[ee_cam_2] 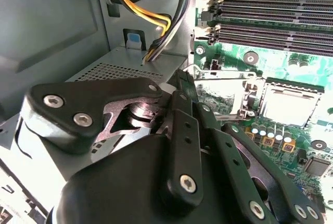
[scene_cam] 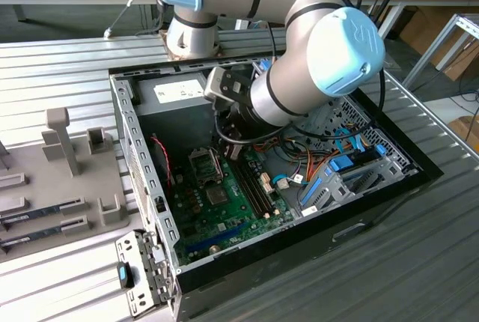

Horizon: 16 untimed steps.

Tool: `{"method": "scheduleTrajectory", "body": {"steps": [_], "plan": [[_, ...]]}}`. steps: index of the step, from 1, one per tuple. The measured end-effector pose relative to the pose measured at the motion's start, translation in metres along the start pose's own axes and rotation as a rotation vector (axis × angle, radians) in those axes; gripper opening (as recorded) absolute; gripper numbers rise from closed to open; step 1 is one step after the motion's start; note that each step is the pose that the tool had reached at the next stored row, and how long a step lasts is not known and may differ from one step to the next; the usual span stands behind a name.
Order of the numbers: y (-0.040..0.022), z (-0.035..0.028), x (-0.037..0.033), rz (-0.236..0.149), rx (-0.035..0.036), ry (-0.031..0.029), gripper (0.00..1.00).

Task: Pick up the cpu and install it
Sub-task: 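Close the cpu cover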

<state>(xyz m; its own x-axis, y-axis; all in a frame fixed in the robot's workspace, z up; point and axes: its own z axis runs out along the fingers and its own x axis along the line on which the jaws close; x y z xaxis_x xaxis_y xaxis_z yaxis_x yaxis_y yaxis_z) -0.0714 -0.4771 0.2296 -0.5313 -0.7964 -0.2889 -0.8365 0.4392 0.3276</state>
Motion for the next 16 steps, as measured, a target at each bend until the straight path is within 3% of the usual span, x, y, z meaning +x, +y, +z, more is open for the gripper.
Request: {"method": "scheduleTrajectory", "body": {"steps": [4,6,8,16], "plan": [[-0.003,-0.0006,0.0006,0.001,-0.0048,-0.0011,0.11],[-0.0095,0.0015,-0.0011,0.006,-0.015,0.002,0.11],[-0.014,0.0035,-0.0026,0.009,-0.0197,0.002,0.11],[-0.0186,0.0151,-0.0019,0.024,-0.0246,0.0008,0.11]]}}
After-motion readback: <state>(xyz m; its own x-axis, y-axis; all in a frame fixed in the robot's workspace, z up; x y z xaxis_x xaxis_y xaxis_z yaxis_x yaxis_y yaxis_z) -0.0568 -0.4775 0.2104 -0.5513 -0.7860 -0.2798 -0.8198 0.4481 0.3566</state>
